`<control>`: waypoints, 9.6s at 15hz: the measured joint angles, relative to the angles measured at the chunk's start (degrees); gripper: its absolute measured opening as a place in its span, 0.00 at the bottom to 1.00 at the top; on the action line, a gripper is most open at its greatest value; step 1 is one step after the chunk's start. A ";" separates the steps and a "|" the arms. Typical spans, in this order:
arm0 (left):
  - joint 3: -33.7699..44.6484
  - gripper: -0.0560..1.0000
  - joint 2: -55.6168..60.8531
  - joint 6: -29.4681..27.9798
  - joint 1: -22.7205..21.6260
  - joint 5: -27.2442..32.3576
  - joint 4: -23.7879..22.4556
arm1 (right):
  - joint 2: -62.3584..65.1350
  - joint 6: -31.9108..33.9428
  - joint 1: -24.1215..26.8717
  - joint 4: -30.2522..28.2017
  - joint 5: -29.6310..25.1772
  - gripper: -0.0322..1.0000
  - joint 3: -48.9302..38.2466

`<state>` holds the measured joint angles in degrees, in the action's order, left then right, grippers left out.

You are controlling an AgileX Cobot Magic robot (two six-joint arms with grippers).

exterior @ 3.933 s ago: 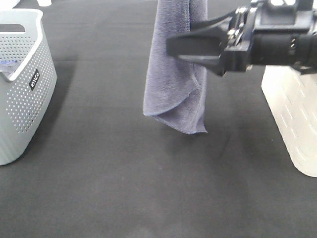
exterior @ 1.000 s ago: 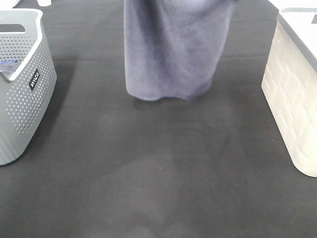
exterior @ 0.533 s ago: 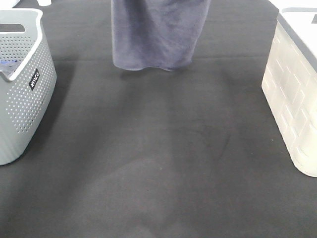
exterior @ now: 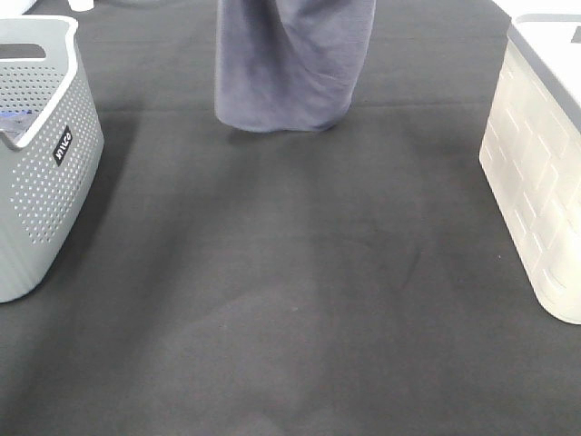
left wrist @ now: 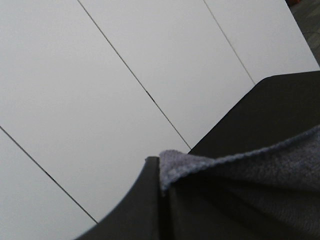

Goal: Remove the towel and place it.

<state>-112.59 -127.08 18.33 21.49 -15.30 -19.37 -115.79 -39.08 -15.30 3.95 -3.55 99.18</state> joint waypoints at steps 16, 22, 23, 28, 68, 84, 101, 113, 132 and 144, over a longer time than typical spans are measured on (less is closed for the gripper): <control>0.00 0.05 -1.89 9.00 -2.12 33.98 14.95 | -7.33 0.11 0.00 0.06 -32.49 0.04 6.76; 0.00 0.05 -0.86 7.45 -2.01 15.81 15.41 | -6.93 2.75 1.03 -6.93 -13.18 0.04 7.62; 0.00 0.05 -0.86 7.45 -2.01 11.23 15.41 | -6.82 2.92 1.60 -7.10 -10.43 0.04 7.62; 0.00 0.05 -1.09 8.54 -2.01 -5.50 15.41 | -5.44 2.92 2.12 -7.33 1.89 0.04 7.79; 12.66 0.05 -1.60 13.58 2.58 84.11 27.27 | -6.59 9.57 4.98 7.10 -65.66 0.04 -9.45; 23.66 0.05 1.09 14.67 2.69 83.71 27.85 | -5.56 11.97 4.93 10.83 -65.37 0.22 -19.88; 29.39 0.46 1.09 8.59 2.52 84.51 26.76 | 0.23 22.98 5.04 10.89 -65.60 0.54 -19.94; 30.14 0.46 6.99 -2.69 2.52 84.57 22.80 | 14.67 26.01 5.04 11.92 -65.89 0.54 -27.22; 23.89 0.46 11.46 -3.61 2.06 84.74 18.91 | 12.55 -6.36 -2.86 17.48 -32.83 0.54 -42.80; 23.89 0.46 11.46 -3.32 2.06 84.74 18.91 | 6.53 -9.17 -2.86 19.42 -33.23 0.33 -43.43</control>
<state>-88.69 -115.62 15.01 23.55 69.44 -0.46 -109.26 -48.24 -18.16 23.38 -36.78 55.75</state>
